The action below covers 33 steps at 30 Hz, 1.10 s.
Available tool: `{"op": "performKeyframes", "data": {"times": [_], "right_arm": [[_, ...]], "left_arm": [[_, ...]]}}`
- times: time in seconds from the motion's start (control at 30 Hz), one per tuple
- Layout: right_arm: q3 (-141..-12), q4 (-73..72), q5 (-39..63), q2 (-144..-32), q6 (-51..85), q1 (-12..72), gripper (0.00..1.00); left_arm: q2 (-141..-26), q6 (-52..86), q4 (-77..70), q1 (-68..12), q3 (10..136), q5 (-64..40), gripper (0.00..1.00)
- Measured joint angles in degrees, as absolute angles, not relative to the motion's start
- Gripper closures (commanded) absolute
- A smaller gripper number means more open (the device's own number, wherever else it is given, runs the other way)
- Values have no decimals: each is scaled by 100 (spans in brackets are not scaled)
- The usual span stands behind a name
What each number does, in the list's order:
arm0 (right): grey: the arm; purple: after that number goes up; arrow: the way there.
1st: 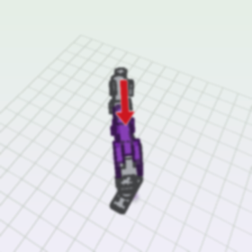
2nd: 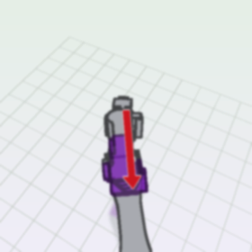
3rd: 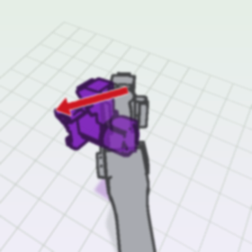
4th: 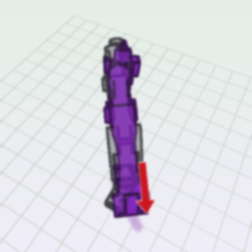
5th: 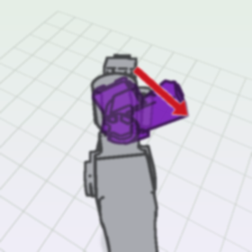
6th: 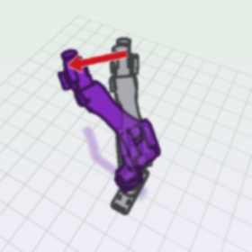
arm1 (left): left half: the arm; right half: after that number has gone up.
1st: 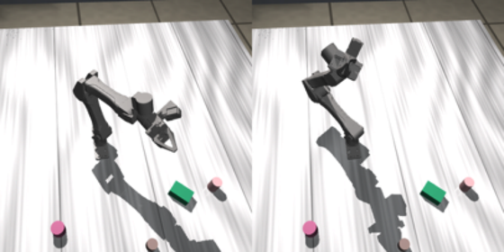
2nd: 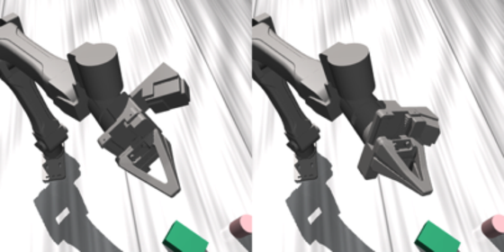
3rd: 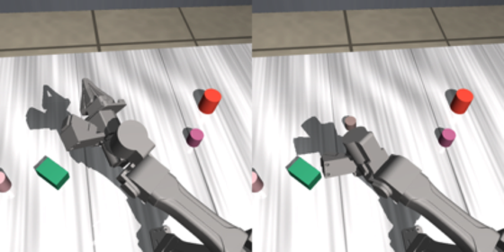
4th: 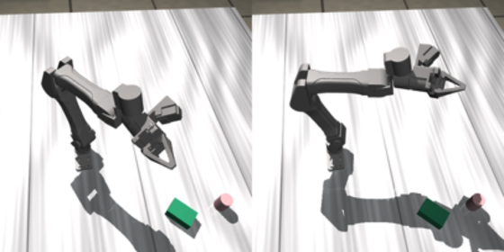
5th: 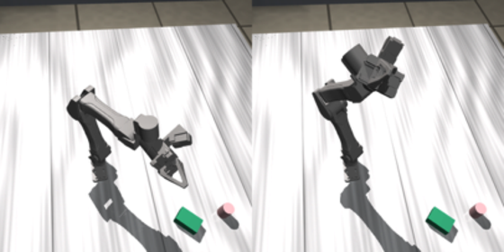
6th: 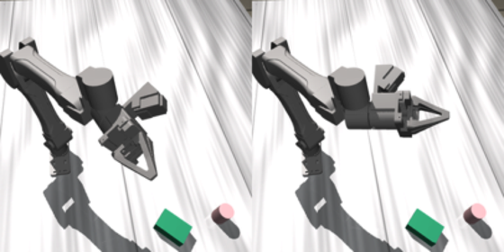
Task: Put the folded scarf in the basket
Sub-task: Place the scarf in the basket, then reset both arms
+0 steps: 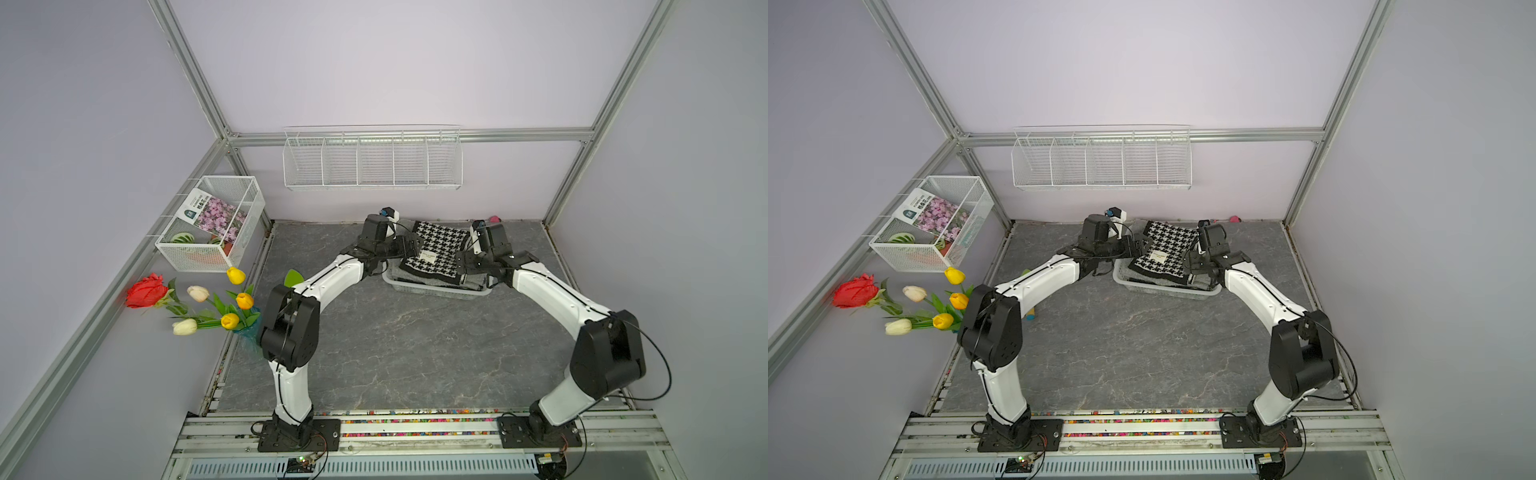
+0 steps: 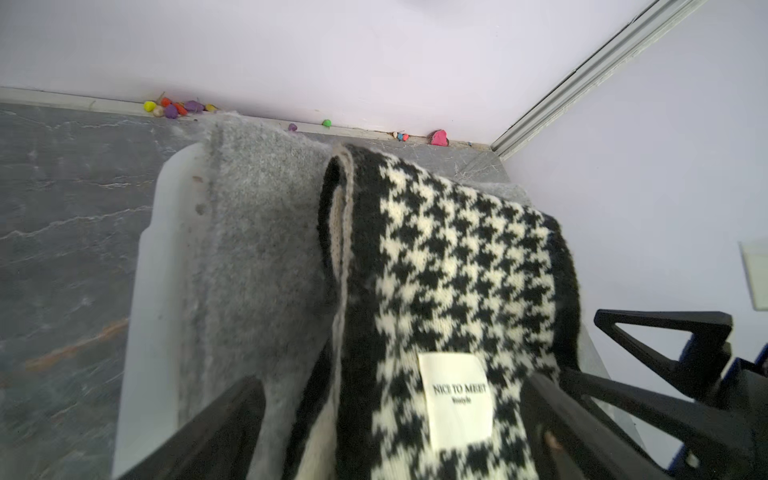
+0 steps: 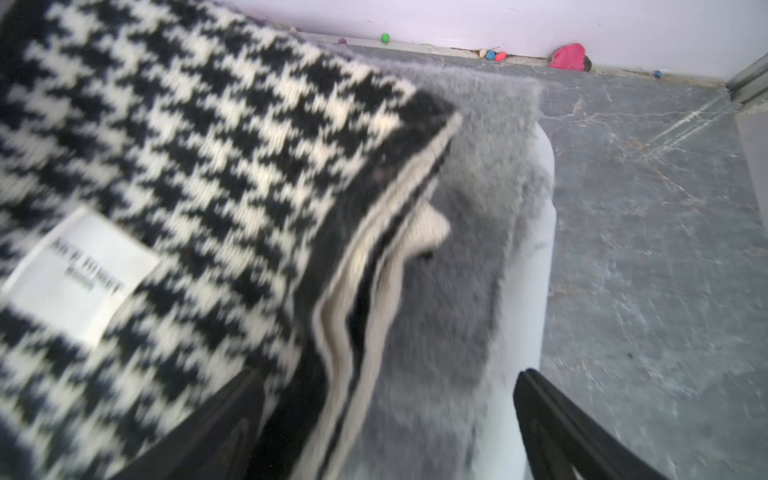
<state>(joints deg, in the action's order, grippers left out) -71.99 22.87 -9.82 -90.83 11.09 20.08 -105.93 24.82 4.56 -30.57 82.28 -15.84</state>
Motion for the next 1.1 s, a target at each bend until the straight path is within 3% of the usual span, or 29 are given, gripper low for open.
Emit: {"op": "performKeyframes", "data": {"times": [0.27,0.43,0.57,0.7,0.87,1.1], "right_arm": [[-5664,1872,-1168,-7498,1094,2075,2],[-4901,1503,-1616,-7275,1109,2082,2],[-4252,978,-2250,-7153,969,2082,2],[-3642,-237,-2783,-7153,801,2001,2],[-2668,-2222,-2851,-7179,596,1503,2],[-2198,-2648,-2805,-7286,298,1319,2]], "left_arm": [[-8755,2296,622,-3153,6689,-563,0],[-7999,1918,932,-3148,6128,541,0],[-7116,1317,381,-2936,4644,1514,0],[-7078,906,-329,-2493,3479,2200,0],[-6908,530,-1109,-2167,2919,2637,0],[-7133,121,-2882,-1490,2023,2877,0]]}}
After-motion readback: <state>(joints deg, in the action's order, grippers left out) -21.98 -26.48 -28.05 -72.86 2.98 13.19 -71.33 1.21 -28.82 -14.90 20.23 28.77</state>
